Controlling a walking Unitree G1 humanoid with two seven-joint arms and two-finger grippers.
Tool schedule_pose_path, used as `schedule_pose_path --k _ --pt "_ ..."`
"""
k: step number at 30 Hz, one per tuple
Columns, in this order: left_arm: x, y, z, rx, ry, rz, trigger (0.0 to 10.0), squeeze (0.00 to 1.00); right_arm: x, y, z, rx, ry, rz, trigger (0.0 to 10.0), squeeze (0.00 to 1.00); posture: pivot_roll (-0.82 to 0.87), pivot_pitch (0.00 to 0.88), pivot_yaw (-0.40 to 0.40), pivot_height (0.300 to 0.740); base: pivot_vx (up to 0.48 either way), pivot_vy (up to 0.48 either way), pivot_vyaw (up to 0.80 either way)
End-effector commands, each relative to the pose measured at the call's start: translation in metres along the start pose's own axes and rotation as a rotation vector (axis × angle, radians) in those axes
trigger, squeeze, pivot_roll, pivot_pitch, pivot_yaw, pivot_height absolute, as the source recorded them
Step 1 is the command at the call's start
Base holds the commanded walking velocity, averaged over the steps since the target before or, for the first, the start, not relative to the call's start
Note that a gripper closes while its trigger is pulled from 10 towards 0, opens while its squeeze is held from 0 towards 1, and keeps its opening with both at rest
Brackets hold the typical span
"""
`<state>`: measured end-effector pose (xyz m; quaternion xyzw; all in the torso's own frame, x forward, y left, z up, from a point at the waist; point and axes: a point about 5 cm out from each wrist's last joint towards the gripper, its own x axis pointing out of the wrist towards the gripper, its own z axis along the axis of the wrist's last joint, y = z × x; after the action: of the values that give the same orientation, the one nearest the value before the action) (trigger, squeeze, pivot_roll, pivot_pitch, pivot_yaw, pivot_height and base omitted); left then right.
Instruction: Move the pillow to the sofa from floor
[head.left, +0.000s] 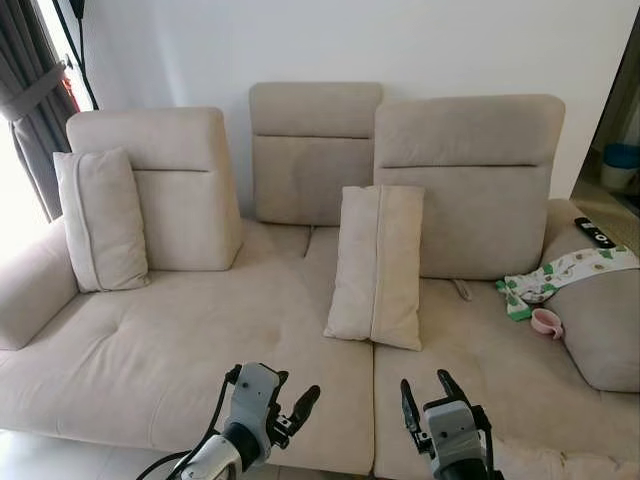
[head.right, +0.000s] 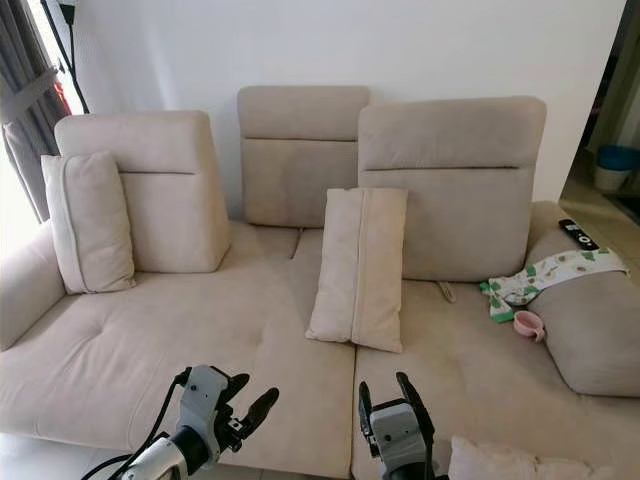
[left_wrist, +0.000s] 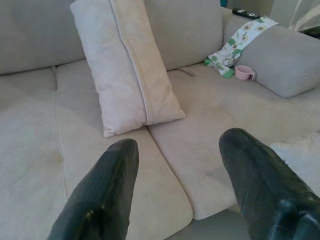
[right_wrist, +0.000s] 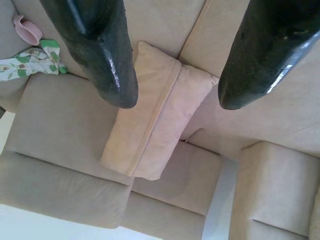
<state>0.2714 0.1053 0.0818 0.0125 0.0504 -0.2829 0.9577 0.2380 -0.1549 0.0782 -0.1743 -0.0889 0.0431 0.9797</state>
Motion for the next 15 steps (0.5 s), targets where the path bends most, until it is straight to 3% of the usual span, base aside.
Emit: schedule_pose_path --k 1,15 --pt "-0.002 0.0027 -0.0044 0.014 0.019 0.008 10.0 0.0 -0.0017 0.0012 -0.0047 -0.005 0.026 0.007 10.0 0.0 0.08 0.0 0.072 0.74 0.0 -0.262 0.0" --pt "-0.0026 -0.0003 -0.0049 0.01 0.02 -0.002 10.0 0.0 -0.003 0.0008 -0.0068 -0.021 0.038 0.007 10.0 0.0 0.08 0.0 0.076 0.74 0.0 -0.43 0.0"
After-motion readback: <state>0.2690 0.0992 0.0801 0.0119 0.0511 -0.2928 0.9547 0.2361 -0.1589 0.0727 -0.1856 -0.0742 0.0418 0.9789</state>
